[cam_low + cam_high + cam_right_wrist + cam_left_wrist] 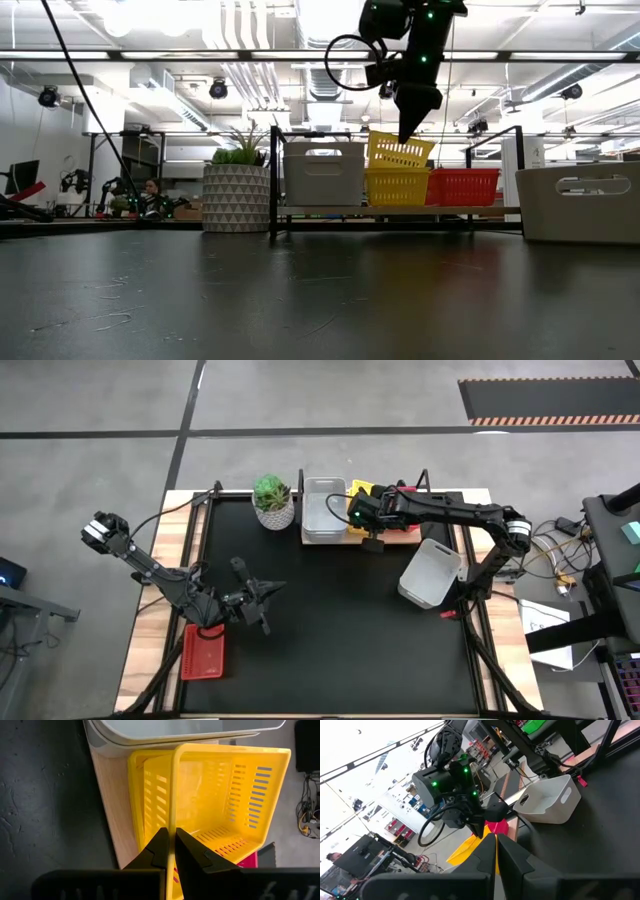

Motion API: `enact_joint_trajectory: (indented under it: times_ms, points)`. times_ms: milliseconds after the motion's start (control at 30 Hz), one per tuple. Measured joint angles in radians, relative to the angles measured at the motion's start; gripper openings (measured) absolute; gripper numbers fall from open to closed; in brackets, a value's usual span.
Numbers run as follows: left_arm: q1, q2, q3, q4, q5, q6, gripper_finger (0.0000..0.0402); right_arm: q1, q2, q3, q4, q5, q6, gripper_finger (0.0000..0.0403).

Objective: Stack baskets on shelf by color
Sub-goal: Stack the yellow bin on the yellow bin on the shelf, then stack the gray bin on the gray bin on the shelf

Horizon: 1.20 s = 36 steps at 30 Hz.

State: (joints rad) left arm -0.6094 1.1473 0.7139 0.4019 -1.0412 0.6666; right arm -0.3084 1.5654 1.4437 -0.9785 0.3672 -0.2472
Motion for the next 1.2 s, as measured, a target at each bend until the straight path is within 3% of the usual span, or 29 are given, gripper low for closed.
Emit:
enact_joint_trajectory:
  times_ms: [900,1200]
  points:
    - [0.001,0.000,0.000,0.000,0.000,0.000,0.0000,0.000,0.000,0.000,0.016,-0.008,-0.011,0.0013]
    - [0.000,0.000,0.000,0.000,0.000,0.000,0.0000,0.000,0.000,0.000,0.018,-0.008,0.003,0.0075]
